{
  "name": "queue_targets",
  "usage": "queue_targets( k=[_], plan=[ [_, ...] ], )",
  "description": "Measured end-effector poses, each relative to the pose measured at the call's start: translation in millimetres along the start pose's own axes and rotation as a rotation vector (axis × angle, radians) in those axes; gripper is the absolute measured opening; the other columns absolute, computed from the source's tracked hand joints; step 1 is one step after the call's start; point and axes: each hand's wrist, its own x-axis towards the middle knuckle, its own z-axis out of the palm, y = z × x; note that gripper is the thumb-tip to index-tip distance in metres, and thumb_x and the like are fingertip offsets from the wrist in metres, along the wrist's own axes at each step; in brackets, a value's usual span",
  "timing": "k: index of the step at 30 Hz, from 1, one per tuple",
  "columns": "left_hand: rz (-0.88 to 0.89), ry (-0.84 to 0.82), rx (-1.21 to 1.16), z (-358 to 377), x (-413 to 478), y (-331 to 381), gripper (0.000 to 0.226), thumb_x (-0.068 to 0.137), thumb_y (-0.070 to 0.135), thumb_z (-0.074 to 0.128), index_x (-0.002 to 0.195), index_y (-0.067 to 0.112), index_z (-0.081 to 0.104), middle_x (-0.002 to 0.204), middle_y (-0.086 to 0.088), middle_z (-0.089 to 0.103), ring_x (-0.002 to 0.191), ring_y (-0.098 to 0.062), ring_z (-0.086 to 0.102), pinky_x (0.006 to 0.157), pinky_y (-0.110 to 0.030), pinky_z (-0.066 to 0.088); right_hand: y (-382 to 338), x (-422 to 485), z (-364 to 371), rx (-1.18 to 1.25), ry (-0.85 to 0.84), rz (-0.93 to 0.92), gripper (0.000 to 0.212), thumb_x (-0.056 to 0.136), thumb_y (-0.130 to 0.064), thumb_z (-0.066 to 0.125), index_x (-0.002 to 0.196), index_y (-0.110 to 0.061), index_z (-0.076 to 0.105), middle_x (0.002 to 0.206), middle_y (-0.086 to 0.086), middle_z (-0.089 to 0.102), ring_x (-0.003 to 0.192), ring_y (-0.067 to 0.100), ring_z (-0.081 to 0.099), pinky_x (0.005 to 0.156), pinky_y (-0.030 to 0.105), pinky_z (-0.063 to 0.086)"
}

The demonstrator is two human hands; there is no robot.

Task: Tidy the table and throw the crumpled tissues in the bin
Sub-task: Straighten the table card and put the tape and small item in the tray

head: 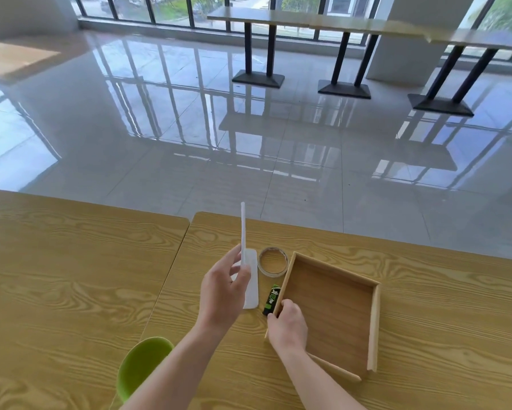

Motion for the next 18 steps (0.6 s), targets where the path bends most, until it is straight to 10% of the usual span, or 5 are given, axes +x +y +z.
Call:
queue_targets(
  k=[14,18],
  plan=[
    [0.010,0.005,-0.054,-17,24,-15,0.043,0.094,0.023,0.060,0.136,0.027,0.056,0.121,0.017,0.066,0.103,0.004,0.063,0.083,-0.021,0.056,-25,16,14,0.067,-0.084,0.022,0.015,0.089,-0.022,0.068,0.100,-0.023,0.057,0.096,-0.006,0.063,0.081,0.012,0.063,0.078,0.036,0.057],
    [0.049,0.018,-0.109,-21,21,-12,0.041,0.093,0.028,0.065,0.111,0.063,0.055,0.106,0.033,0.064,0.103,0.008,0.062,0.073,-0.008,0.050,-19,22,1,0.049,-0.101,-0.009,0.035,0.090,-0.030,0.068,0.122,-0.020,0.055,0.096,-0.007,0.063,0.087,0.012,0.061,0.080,0.032,0.053]
  ],
)
